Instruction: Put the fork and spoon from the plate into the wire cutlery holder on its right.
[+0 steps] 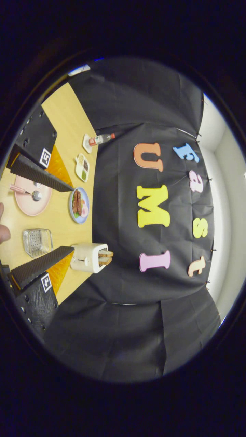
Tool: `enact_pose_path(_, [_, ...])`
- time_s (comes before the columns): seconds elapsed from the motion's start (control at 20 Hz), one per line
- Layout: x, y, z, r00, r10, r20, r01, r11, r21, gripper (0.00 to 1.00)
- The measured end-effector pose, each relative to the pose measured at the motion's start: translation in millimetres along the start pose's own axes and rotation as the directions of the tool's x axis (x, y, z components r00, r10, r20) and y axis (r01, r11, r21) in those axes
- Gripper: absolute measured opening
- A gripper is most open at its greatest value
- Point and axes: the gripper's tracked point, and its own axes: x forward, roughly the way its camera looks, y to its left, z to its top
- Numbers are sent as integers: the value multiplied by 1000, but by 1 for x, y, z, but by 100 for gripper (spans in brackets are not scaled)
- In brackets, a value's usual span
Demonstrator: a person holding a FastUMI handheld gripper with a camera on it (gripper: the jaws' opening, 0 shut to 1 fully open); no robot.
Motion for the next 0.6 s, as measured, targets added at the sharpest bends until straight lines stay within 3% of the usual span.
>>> enact_pose_path(0.4, [0,10,-6,998,18,-54,-19,1000,-15,96])
enact_pose_path(0.6, [6,14,-29,986,55,-158,-57,998,-13,96])
